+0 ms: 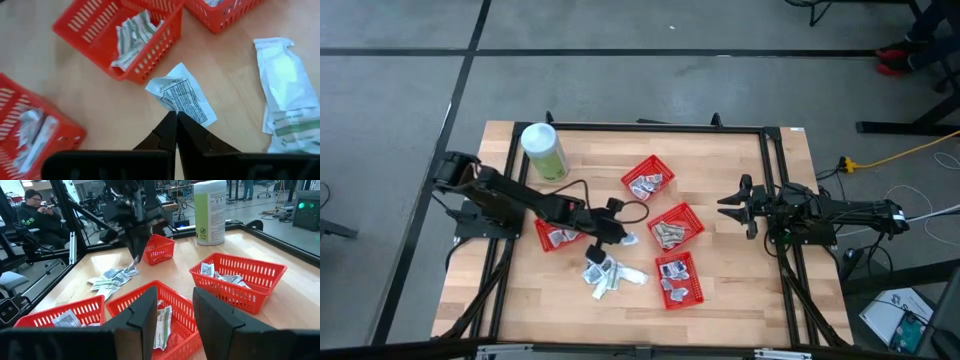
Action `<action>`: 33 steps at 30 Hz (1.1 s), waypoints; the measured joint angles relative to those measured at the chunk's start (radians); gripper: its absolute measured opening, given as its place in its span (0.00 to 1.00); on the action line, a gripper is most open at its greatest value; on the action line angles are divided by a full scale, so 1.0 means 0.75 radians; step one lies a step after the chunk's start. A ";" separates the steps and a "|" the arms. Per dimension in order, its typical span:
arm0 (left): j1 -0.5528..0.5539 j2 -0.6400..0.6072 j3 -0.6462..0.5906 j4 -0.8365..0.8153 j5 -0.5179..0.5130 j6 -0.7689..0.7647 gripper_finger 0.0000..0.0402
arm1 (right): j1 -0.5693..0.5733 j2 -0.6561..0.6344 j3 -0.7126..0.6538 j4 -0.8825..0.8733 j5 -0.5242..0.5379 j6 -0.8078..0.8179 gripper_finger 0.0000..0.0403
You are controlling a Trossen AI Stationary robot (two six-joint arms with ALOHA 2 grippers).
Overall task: Pick & Place First Aid Supplies
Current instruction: Put the gray towelette pack into the red container
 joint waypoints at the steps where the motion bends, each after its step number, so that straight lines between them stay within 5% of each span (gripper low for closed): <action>1: -0.003 -0.024 0.000 -0.025 -0.007 -0.006 0.00 | 0.000 0.000 0.000 0.000 0.000 0.000 0.31; 33: -0.020 -0.434 0.004 -0.919 -0.238 -0.480 0.01 | 0.000 0.000 0.000 0.000 0.000 0.000 0.31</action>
